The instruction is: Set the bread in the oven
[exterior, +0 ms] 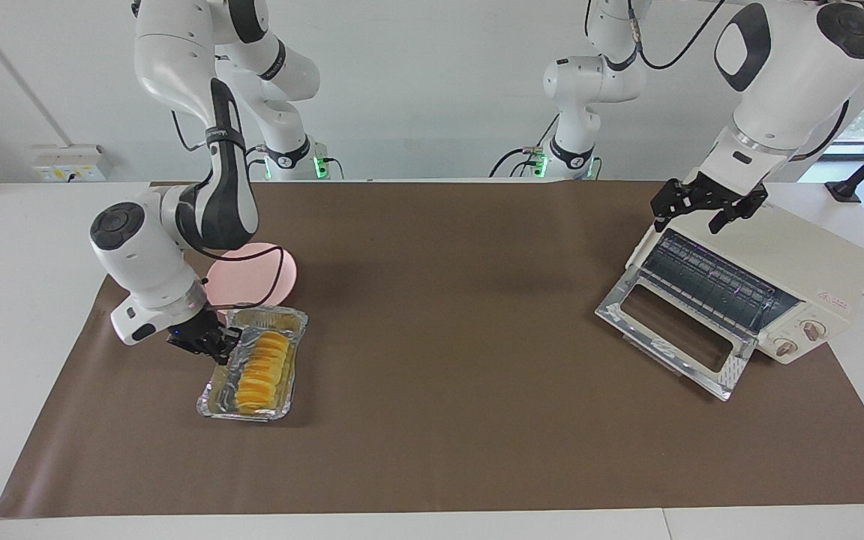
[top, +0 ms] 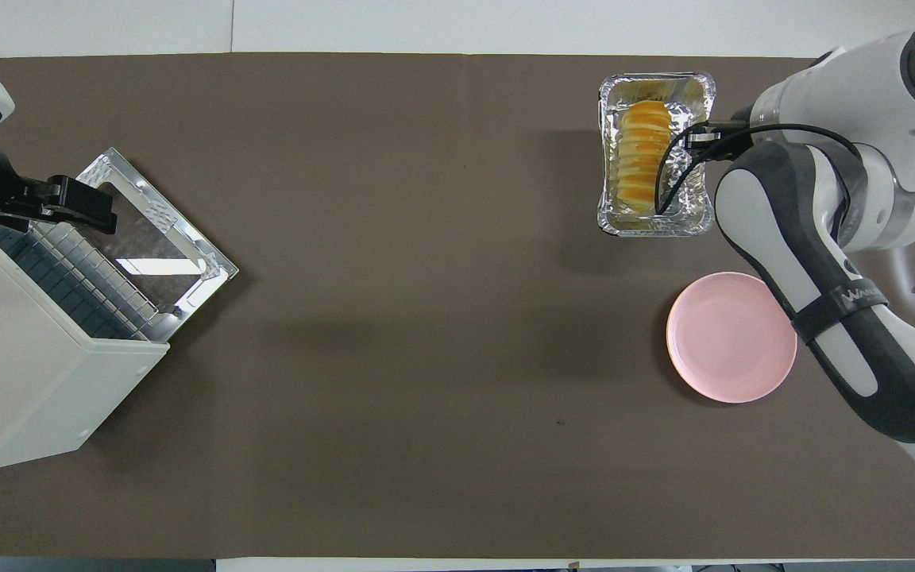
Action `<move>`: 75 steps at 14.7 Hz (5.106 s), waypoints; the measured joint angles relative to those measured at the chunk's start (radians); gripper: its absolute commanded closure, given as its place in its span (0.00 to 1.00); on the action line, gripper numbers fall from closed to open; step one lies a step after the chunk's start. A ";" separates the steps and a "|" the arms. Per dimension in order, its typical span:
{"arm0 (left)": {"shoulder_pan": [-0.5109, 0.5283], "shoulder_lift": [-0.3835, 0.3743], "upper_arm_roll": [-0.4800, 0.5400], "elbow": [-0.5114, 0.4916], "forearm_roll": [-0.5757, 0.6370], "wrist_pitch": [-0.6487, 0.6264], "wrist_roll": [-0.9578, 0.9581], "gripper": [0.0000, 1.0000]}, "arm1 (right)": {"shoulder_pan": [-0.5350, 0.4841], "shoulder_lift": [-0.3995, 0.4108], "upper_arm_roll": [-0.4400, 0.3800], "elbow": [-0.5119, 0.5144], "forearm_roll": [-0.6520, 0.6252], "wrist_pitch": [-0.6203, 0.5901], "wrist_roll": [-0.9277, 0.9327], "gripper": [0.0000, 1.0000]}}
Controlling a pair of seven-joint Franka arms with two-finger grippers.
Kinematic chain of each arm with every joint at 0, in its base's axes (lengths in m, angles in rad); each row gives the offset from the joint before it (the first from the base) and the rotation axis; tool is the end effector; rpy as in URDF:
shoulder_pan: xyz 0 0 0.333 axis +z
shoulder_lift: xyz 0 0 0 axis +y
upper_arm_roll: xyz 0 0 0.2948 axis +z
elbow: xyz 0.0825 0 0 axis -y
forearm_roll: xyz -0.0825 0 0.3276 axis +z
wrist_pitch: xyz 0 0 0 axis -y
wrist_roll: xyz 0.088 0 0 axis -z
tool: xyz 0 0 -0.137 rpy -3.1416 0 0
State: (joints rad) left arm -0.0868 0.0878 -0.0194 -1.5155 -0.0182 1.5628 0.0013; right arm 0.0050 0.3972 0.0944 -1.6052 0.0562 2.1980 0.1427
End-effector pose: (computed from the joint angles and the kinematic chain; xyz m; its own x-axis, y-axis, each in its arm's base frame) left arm 0.5174 -0.0573 0.5508 0.9934 -0.1073 -0.0404 -0.1066 -0.9941 0.0200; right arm 0.6323 0.0595 0.3947 0.9795 -0.0916 0.1793 -0.0718 -0.9909 -0.1141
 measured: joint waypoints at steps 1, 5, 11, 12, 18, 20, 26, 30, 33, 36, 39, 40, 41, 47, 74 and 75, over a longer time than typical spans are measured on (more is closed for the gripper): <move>0.000 0.000 0.000 0.000 0.000 0.000 0.000 0.00 | 0.030 0.001 0.001 0.019 0.000 -0.005 0.039 1.00; 0.000 0.000 0.000 0.000 0.000 0.000 0.000 0.00 | 0.178 0.022 0.004 0.076 0.000 -0.008 0.191 1.00; 0.000 0.000 0.000 0.000 0.000 0.000 0.000 0.00 | 0.336 0.086 0.004 0.087 0.000 0.068 0.365 1.00; 0.000 0.000 0.000 0.000 0.000 0.000 0.000 0.00 | 0.347 0.102 0.004 0.086 0.000 0.098 0.383 1.00; 0.000 0.000 0.000 0.000 0.000 0.000 0.000 0.00 | 0.413 0.171 0.004 0.062 -0.001 0.215 0.447 1.00; 0.000 0.000 0.000 0.000 0.000 0.000 0.000 0.00 | 0.417 0.177 0.003 0.028 -0.001 0.257 0.448 1.00; 0.000 0.000 0.000 0.000 0.000 0.000 0.000 0.00 | 0.426 0.175 0.001 0.015 -0.001 0.262 0.494 0.00; 0.000 0.000 0.000 0.000 0.000 0.000 0.000 0.00 | 0.437 0.161 -0.008 0.063 -0.021 0.175 0.536 0.00; 0.000 0.000 0.000 0.000 0.000 0.000 0.000 0.00 | 0.376 0.080 -0.025 0.108 -0.040 0.014 0.509 0.00; 0.000 0.000 0.000 0.000 0.000 0.000 0.000 0.00 | 0.275 -0.056 -0.026 0.110 -0.041 -0.181 0.407 0.00; 0.000 0.000 0.000 0.000 0.000 0.000 0.000 0.00 | 0.167 -0.169 -0.028 0.097 -0.041 -0.357 0.213 0.00; 0.000 0.000 0.000 0.000 0.000 0.000 0.000 0.00 | 0.130 -0.202 -0.028 0.085 -0.041 -0.392 0.152 0.00; 0.000 0.000 0.000 0.000 0.000 0.000 0.000 0.00 | 0.093 -0.235 -0.028 0.067 -0.041 -0.415 0.096 0.00; 0.000 0.000 0.000 0.000 0.000 -0.002 0.000 0.00 | -0.089 -0.387 -0.029 -0.088 -0.041 -0.479 -0.153 0.00; -0.576 0.494 -0.009 0.485 -0.009 0.057 -0.365 0.00 | -0.157 -0.463 -0.029 -0.134 -0.079 -0.553 -0.133 0.00; -0.593 0.502 -0.009 0.468 -0.009 0.084 -0.389 0.00 | -0.157 -0.463 -0.028 -0.134 -0.079 -0.553 -0.133 0.00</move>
State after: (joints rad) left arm -0.6793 0.5894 -0.0279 -1.0475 -0.0270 1.6463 -0.3873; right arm -0.1523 -0.0653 0.0665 -1.7392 -0.0227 1.6450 0.0102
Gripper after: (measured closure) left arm 0.000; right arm 0.000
